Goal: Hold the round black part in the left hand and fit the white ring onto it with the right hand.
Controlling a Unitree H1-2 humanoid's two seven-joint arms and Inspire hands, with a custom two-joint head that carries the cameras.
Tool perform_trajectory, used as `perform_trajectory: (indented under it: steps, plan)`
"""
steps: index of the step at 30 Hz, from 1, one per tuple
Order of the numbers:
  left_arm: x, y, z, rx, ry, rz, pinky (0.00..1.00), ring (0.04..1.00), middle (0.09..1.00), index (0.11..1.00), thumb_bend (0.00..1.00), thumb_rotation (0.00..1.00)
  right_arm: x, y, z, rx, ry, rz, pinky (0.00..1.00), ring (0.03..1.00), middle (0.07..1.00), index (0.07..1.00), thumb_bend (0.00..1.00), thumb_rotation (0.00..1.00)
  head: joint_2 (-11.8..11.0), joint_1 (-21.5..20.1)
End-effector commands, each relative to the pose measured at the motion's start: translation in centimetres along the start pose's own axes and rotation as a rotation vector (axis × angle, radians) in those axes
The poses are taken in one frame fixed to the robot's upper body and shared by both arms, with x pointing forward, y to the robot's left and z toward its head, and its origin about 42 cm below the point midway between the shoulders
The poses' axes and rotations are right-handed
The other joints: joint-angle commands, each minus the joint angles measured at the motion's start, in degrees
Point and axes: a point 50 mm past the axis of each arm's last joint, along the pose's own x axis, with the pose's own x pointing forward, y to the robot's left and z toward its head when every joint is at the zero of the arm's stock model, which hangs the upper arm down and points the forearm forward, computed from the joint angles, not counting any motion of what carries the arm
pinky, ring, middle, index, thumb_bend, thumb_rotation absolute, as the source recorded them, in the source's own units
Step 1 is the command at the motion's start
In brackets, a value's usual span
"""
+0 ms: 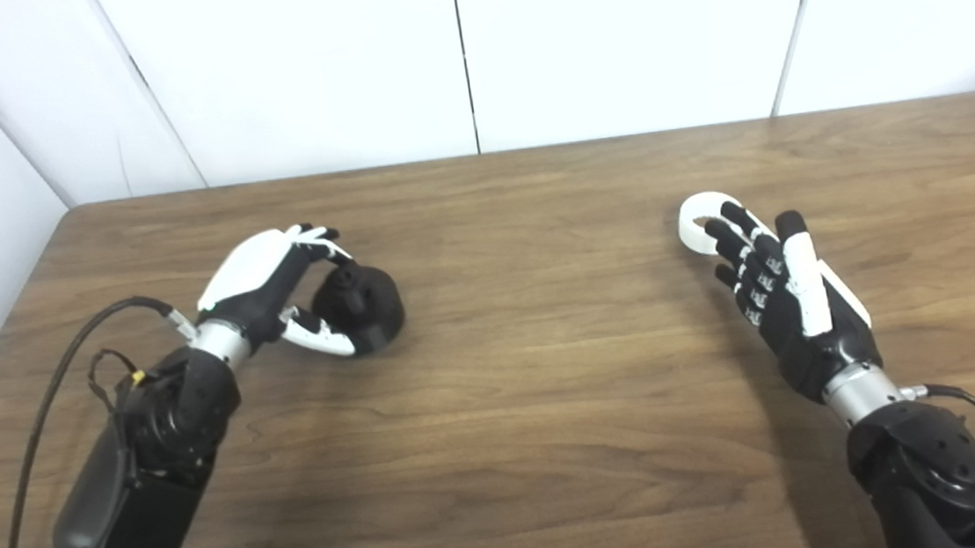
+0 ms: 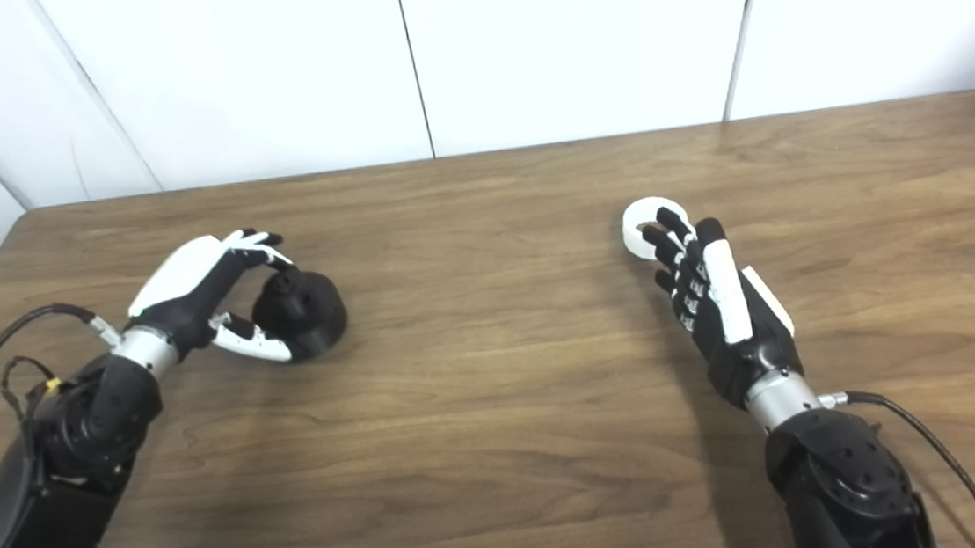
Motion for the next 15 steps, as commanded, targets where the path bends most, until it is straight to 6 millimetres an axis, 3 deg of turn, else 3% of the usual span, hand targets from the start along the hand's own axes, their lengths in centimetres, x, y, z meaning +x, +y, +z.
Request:
perform_trajectory:
  steps: [1, 15]
  plan:
    - [-0.3, 1.3, 1.2, 0.029, -0.044, 0.034, 0.97, 1.0, 0.943, 0.631, 0.85, 0.12, 0.5, 0.7, 2.1, 0.002, -0.084, 0.035, 1.0, 1.0, 0.941, 0.97, 0.67, 1.0, 0.08, 0.08]
    - [-2.8, -0.8, 5.6, 0.018, -0.179, -0.021, 1.0, 1.0, 0.956, 0.636, 0.83, 0.15, 0.3, 1.3, 2.1, 0.012, -0.078, 0.042, 1.0, 1.0, 0.939, 0.968, 0.68, 1.0, 0.93, -0.82]
